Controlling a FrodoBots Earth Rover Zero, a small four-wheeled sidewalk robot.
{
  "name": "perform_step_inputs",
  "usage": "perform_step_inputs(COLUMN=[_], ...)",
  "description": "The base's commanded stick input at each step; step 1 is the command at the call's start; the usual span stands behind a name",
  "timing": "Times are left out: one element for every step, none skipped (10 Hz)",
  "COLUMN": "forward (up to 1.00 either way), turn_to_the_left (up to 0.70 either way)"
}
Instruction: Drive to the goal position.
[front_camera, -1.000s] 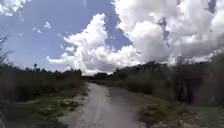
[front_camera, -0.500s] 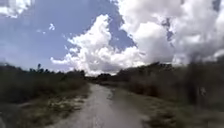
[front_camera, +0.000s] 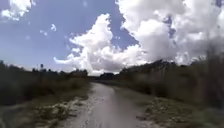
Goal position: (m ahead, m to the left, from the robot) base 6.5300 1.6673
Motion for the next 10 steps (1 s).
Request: perform_step_inputs(forward=[0.7,0.7,0.7,0.7,0.7,0.7,0.7,0.7,0.7,0.7], turn_to_the_left=[0.0,0.0,0.0,0.0,0.0,0.0,0.0,0.0,0.0,0.0])
